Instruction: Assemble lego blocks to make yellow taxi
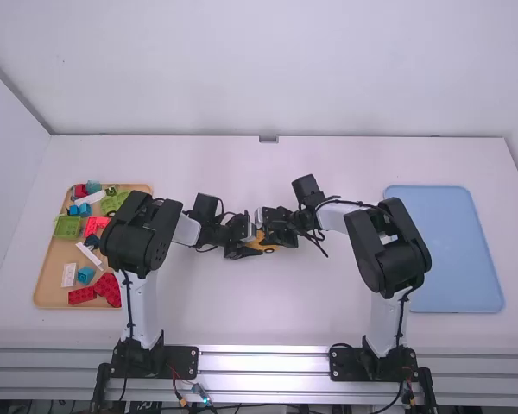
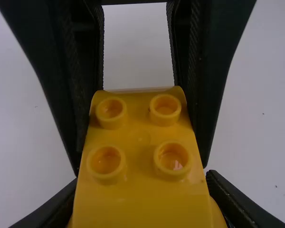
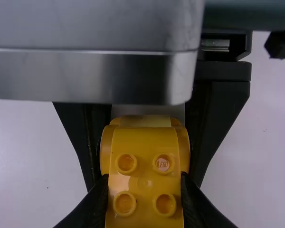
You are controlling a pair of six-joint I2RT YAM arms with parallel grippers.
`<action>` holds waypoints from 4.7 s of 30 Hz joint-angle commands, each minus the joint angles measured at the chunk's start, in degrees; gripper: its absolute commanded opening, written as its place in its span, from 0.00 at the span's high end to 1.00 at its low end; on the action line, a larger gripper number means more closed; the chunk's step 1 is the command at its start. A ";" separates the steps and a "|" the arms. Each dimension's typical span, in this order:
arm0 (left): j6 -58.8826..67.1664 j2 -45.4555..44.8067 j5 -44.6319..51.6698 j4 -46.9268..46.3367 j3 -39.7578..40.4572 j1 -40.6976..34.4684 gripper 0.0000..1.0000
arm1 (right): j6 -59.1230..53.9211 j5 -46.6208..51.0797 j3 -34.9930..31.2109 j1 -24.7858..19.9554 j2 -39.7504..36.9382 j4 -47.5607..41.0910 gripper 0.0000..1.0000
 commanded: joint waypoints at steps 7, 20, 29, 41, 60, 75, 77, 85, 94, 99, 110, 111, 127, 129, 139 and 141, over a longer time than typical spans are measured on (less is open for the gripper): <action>-1.42 1.57 -4.94 -1.73 -1.16 -1.22 0.91 | 0.35 4.20 -0.74 0.98 1.36 -1.84 0.70; -1.44 1.57 -4.94 -1.75 -1.16 -1.25 0.91 | -0.07 -3.52 -0.74 -3.48 1.36 -1.53 0.52; -1.44 1.57 -4.79 -1.75 -1.16 -1.22 0.75 | -1.33 -14.36 -0.74 -6.34 -0.28 0.15 0.01; -1.44 -3.45 -10.60 -9.01 -1.16 -1.22 0.01 | -4.61 -15.72 -4.72 -10.82 -1.40 -1.68 0.01; -33.81 -38.66 -20.79 -22.03 -1.16 14.27 0.01 | 21.18 3.45 -9.84 1.86 4.15 27.74 0.01; -56.02 -41.18 -39.28 -20.15 -1.16 17.49 0.01 | 23.15 6.38 -9.46 -0.33 -1.57 23.15 0.58; -58.62 -41.18 -41.90 -19.30 -1.16 17.68 0.01 | 22.45 11.54 -8.74 -2.05 -6.01 16.41 0.58; -60.19 -41.18 -45.33 -13.42 -1.16 17.31 0.01 | 23.12 35.56 -6.86 -17.86 -22.77 -3.08 0.59; -60.33 -41.18 -47.21 -10.71 -1.16 17.73 0.01 | 31.76 34.60 -6.88 -44.54 -23.12 -1.36 0.55; -60.17 -41.16 -49.92 -11.15 -1.16 17.14 0.01 | 36.74 29.46 -6.73 -54.45 -15.63 4.42 0.51; -59.98 -41.18 -49.96 -12.31 -1.16 17.09 0.01 | 39.15 29.16 -6.75 -58.18 -10.97 5.38 0.20; -60.00 -41.18 -49.92 -12.46 -1.16 17.25 0.01 | 39.80 29.24 -6.75 -58.12 -11.47 4.98 0.11; -54.45 -53.77 -49.92 -13.33 -1.16 12.96 0.01 | 52.04 40.68 0.57 -46.05 -36.63 -16.76 0.01; -54.40 -56.76 -49.70 -13.29 -1.16 13.07 0.01 | 52.02 40.68 1.38 -43.28 -41.42 -18.78 0.01; -57.27 -65.77 -52.70 -16.49 -4.07 12.27 0.06 | 54.94 43.62 -1.39 -34.43 -54.75 -16.97 0.06; -58.26 -67.52 -54.45 -18.23 -5.82 12.27 0.09 | 56.68 45.36 -3.13 -32.69 -56.48 -15.23 0.09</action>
